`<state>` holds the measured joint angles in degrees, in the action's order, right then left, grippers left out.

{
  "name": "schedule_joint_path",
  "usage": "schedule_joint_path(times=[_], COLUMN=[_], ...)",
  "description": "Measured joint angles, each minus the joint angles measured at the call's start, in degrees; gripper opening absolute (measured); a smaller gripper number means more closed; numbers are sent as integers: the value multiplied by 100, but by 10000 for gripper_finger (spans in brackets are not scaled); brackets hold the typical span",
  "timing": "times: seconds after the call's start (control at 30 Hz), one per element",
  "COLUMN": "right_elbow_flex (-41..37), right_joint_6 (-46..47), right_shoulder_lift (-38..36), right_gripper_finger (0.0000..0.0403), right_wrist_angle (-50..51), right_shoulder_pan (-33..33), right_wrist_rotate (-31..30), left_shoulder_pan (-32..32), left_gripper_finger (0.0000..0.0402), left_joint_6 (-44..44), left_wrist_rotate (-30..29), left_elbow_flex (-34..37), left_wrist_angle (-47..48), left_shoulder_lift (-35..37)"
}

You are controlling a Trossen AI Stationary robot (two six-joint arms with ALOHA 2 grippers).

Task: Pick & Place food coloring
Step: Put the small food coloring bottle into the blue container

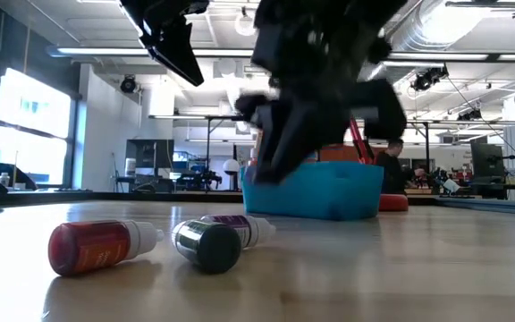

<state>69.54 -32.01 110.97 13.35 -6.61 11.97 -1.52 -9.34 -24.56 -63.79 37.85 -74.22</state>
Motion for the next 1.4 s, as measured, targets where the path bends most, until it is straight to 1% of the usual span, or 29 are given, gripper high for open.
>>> schedule_joint_path(times=[0.07, 0.17, 0.27, 0.33, 0.4, 0.47, 0.53, 0.67, 0.77, 0.83, 1.0, 1.07, 1.17, 1.23, 1.4], right_elbow_flex=[5, 5, -5, -115, -333, -679, -1118, -1908, -2206, -2227, -1991, -1796, -1609, -1595, -1595], right_joint_6=[121, 402, 514, 668, 1022, 1333, 1471, 1533, 1555, 1590, 1713, 1726, 1862, 1863, 1834], right_shoulder_lift=[-344, -918, -1546, -1869, -2091, -2268, -2354, -2355, -2355, -2381, -2388, -2388, -2390, -2386, -2027], right_gripper_finger=[86, 79, 67, 67, 71, 82, 90, 94, 97, 97, 98, 98, 98, 98, 99], right_wrist_angle=[284, 665, 1247, 1618, 1802, 1751, 1490, 585, -3, -98, -99, -167, -687, -1112, -2080], right_shoulder_pan=[-9, -30, -45, 35, 184, 379, 547, 752, 854, 892, 885, 807, 533, 276, -503], right_wrist_rotate=[-271, -778, -1539, -2080, -2295, -2149, -1926, -1990, -1917, -1744, -1803, -1643, -1024, -765, -663], left_shoulder_pan=[0, 2, 0, 0, 0, 2, 0, 0, 0, 0, 1, 0, 0, 0, 0], left_gripper_finger=[131, 131, 131, 131, 131, 131, 131, 131, 131, 131, 131, 131, 131, 131, 131], left_joint_6=[0, 0, 0, -20, -56, -135, -151, -152, -153, -151, -151, -158, -166, -164, -162], left_wrist_rotate=[2, 2, 2, 5, 47, 190, 368, 625, 628, 627, 629, 629, 629, 629, 629], left_elbow_flex=[0, 0, 0, 0, 0, 0, 0, 0, 0, 0, 0, 0, 0, 0, 0], left_wrist_angle=[-14, -29, -36, -36, -35, -42, -42, -38, -37, -38, -40, -40, -40, -40, -42], left_shoulder_lift=[0, 0, 0, 0, 0, 0, 0, -2, -2, -2, -2, -2, -2, -2, -2])
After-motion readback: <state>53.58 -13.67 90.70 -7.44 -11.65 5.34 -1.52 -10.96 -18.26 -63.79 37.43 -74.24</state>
